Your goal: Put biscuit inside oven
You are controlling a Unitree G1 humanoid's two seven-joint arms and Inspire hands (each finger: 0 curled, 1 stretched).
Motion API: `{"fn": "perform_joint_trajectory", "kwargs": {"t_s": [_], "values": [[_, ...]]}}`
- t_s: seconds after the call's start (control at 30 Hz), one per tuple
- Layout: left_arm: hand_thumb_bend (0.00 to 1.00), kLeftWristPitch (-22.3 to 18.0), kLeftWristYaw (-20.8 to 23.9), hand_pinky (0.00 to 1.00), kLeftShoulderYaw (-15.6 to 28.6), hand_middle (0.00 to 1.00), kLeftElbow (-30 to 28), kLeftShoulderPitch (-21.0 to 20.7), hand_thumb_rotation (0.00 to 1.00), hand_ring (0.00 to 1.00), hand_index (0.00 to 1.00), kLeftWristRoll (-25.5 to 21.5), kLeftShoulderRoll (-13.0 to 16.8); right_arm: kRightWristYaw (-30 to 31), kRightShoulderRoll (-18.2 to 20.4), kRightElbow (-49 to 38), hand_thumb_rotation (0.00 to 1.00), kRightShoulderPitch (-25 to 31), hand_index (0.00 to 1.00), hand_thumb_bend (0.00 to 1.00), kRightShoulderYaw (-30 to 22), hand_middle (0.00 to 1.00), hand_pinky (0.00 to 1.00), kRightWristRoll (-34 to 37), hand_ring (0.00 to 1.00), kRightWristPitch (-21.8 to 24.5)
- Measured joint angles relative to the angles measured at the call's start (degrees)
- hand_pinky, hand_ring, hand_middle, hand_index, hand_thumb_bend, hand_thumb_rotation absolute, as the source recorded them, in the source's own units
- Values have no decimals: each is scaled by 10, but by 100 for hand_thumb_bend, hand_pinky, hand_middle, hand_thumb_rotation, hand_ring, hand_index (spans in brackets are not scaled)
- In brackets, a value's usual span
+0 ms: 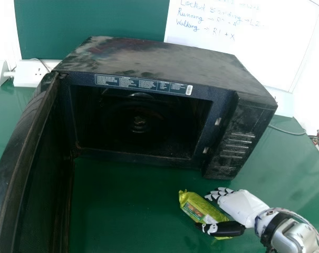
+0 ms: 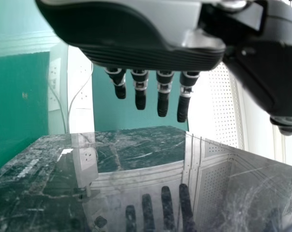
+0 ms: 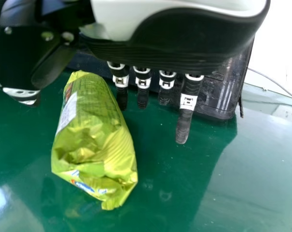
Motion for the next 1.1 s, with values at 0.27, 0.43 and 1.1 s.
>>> {"fn": "perform_joint_trajectory", "kwargs": {"t_s": [0.27,0.43,1.1], "values": [[100,-17,-6,84,0,90,4,0,80,85,84,0,-2,-66,20,14,92,16,92,81,0,98,58,-28,89,-24],[100,-26,-14,92,0,92,12,0,81,88,85,-11,-2,-94,33,7,92,29,92,80,0,97,58,-69,89,-20],[100,-38,0,93,-7,92,-1,20,80,87,84,-5,-16,-107,42,-15,93,57,92,81,2,97,57,-136,87,-25]]}}
